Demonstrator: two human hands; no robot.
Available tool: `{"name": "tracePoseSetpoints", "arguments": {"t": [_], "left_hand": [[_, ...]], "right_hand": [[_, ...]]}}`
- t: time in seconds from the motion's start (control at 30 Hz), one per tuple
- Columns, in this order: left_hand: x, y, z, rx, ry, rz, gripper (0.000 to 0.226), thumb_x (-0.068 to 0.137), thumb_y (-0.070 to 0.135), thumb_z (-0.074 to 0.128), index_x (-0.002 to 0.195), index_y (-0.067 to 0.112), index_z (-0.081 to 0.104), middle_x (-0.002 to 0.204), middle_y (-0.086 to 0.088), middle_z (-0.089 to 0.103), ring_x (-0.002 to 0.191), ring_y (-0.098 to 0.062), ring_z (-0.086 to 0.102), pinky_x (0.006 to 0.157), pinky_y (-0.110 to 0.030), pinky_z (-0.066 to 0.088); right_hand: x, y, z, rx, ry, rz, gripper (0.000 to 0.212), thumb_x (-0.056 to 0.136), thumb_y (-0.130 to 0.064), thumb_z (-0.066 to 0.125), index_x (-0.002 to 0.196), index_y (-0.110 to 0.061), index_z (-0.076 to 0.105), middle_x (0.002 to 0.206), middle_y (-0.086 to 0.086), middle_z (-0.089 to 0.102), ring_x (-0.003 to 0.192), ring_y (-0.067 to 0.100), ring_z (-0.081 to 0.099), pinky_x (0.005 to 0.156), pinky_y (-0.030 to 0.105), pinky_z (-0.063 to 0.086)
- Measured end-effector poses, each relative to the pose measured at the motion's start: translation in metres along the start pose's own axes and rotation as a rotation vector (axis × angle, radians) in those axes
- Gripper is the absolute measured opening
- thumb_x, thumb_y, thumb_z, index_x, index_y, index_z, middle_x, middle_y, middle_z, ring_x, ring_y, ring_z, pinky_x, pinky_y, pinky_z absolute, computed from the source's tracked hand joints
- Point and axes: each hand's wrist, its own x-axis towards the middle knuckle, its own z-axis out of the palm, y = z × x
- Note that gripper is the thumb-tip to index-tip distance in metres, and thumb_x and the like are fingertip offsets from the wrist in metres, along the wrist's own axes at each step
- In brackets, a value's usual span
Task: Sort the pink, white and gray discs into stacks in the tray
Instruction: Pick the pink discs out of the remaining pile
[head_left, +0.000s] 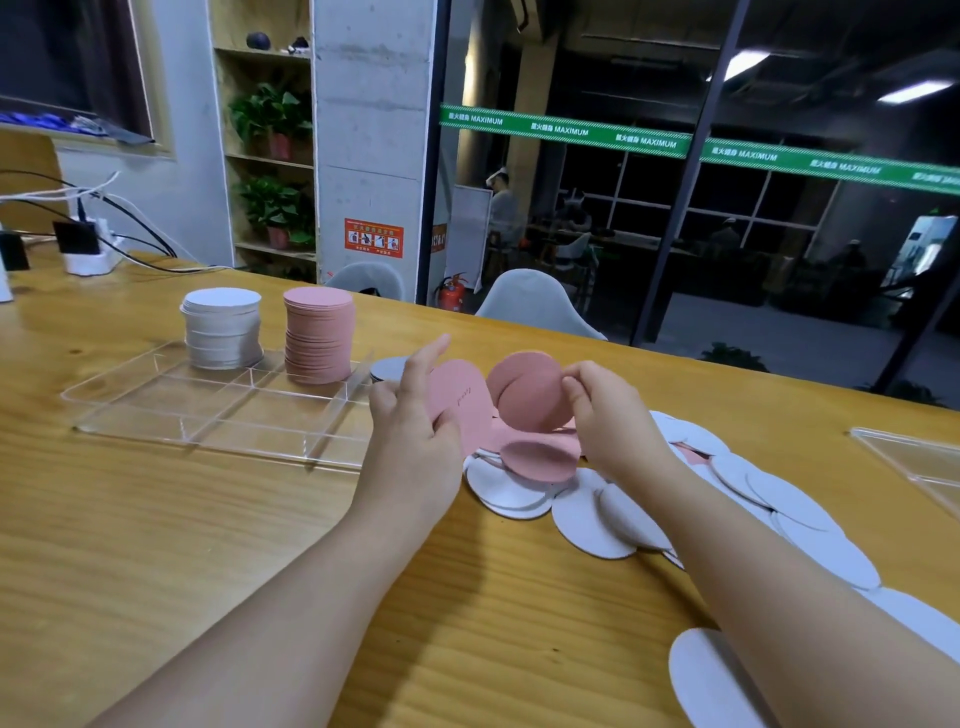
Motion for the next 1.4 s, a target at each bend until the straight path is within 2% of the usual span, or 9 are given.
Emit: {"name": "tracePoseSetpoints", "arguments": {"t": [0.23,0.33,0.47,0.6,0.77,0.93,1.13,1.27,1.4], "left_hand": [[0.000,-0.001,-0.002,-0.119,-0.003,-0.093,0.047,0.096,0.010,0.040,0.107,0.054,0.051,0.112,0.006,0.027,0.090,0.005,0.046,0.088,-0.042,0.052],[0.001,0.000,-0.001,-0.124,-0.007,-0.089,0.041,0.096,0.016,0.042,0.106,0.056,0.048,0.114,0.005,0.028,0.100,-0.003,0.050,0.093,-0.040,0.050],[-0.002,-0.001,0.001,-0.053,-0.029,0.005,0.037,0.090,0.029,0.056,0.122,0.044,0.046,0.115,0.001,0.030,0.097,0.028,0.032,0.095,-0.005,0.034],[-0.002,0.003,0.000,-0.051,0.001,0.011,0.054,0.089,0.017,0.057,0.107,0.065,0.039,0.112,0.006,0.029,0.105,-0.010,0.049,0.091,-0.046,0.050],[-0.002,0.007,-0.005,-0.039,0.042,0.032,0.073,0.091,0.006,0.047,0.108,0.073,0.023,0.117,0.004,0.026,0.098,-0.012,0.044,0.087,-0.023,0.049],[-0.001,0.007,-0.006,-0.075,0.059,0.009,0.069,0.091,0.005,0.047,0.105,0.071,0.034,0.119,0.006,0.026,0.102,-0.014,0.048,0.083,-0.041,0.054],[-0.001,0.003,-0.006,-0.047,0.068,-0.007,0.058,0.092,0.007,0.046,0.118,0.059,0.037,0.119,0.009,0.024,0.101,-0.016,0.046,0.067,-0.031,0.057],[-0.001,0.005,-0.005,-0.047,0.064,0.005,0.058,0.092,0.005,0.044,0.119,0.056,0.036,0.123,0.006,0.024,0.106,-0.014,0.041,0.066,-0.015,0.051],[-0.003,0.009,-0.004,-0.047,0.021,0.006,0.056,0.091,0.011,0.047,0.113,0.061,0.035,0.127,0.000,0.028,0.105,-0.011,0.039,0.096,-0.043,0.047]], "right_hand": [[-0.007,0.001,0.006,0.117,0.005,-0.176,0.021,0.099,-0.011,0.037,0.084,-0.024,0.047,0.091,-0.001,0.050,0.093,0.026,0.051,0.083,0.039,0.044],[-0.009,-0.007,0.007,0.127,-0.009,-0.192,0.018,0.099,-0.011,0.037,0.086,-0.019,0.047,0.090,-0.002,0.048,0.087,0.017,0.048,0.077,0.027,0.039],[-0.011,-0.021,0.007,0.107,-0.018,-0.235,0.017,0.097,-0.012,0.041,0.088,-0.015,0.055,0.092,0.002,0.054,0.088,0.018,0.051,0.079,0.031,0.043],[-0.015,-0.026,0.004,0.182,-0.063,-0.220,0.016,0.095,-0.014,0.050,0.098,-0.010,0.065,0.086,0.000,0.062,0.078,0.018,0.059,0.076,0.034,0.050],[-0.013,-0.008,-0.002,-0.057,-0.245,-0.079,0.032,0.086,-0.035,0.063,0.113,-0.019,0.062,0.104,-0.012,0.059,0.092,0.006,0.053,0.078,0.019,0.038],[-0.017,-0.006,-0.006,-0.409,-0.469,-0.079,0.049,0.079,-0.046,0.065,0.113,-0.010,0.062,0.114,0.006,0.059,0.104,0.020,0.053,0.088,0.037,0.046],[-0.012,-0.016,-0.011,-0.421,-0.373,-0.071,0.034,0.093,-0.030,0.047,0.069,-0.006,0.050,0.081,0.018,0.061,0.066,0.023,0.044,0.056,0.033,0.031],[-0.006,-0.032,-0.028,-0.359,-0.180,-0.249,0.021,0.097,-0.020,0.044,0.096,-0.010,0.062,0.099,0.008,0.061,0.091,0.022,0.052,0.075,0.031,0.037],[-0.007,-0.046,-0.034,-0.172,-0.117,-0.298,0.021,0.097,-0.019,0.044,0.100,-0.010,0.063,0.096,0.002,0.055,0.089,0.016,0.049,0.072,0.022,0.032]]}}
